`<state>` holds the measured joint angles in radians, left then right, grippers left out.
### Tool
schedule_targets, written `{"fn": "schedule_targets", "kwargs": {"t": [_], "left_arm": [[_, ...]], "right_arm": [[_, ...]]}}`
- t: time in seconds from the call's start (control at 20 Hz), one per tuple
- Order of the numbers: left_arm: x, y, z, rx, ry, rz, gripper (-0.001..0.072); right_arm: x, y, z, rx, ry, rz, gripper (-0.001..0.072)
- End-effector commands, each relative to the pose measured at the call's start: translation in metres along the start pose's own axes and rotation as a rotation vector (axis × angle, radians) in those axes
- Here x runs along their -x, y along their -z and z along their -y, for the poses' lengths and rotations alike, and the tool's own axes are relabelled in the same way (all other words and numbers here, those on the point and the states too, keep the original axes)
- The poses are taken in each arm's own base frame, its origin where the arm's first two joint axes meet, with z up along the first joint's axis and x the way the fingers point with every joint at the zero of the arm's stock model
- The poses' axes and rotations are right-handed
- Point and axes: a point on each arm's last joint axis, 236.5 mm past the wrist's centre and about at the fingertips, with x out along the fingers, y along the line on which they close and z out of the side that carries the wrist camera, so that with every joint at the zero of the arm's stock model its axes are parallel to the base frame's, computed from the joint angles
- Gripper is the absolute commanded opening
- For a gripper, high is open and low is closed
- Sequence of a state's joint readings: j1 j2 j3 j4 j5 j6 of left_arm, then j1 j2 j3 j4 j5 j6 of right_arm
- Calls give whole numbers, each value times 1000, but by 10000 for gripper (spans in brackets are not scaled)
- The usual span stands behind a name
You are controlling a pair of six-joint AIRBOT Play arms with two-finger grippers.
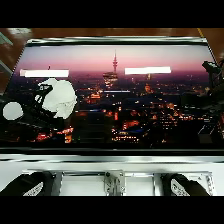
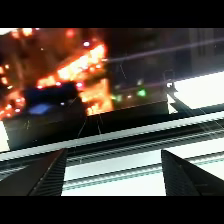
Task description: Fold the shirts.
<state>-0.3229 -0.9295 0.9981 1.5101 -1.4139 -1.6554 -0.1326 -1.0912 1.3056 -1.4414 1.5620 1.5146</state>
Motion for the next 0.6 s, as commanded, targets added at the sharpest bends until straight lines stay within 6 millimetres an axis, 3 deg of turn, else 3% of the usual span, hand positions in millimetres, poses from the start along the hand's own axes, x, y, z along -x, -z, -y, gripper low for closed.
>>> {"fn": "schedule_targets", "kwargs": {"t": [0.0, 0.45, 0.55], "left_arm": [[0, 0, 0, -1, 0, 0, 720], [0, 0, 0, -1, 0, 0, 720], [0, 0, 0, -1, 0, 0, 720]], "right_arm": [[0, 0, 0, 1, 0, 0, 692], [0, 0, 0, 1, -1, 0, 692], [0, -9, 0, 1, 1, 36, 692]]}}
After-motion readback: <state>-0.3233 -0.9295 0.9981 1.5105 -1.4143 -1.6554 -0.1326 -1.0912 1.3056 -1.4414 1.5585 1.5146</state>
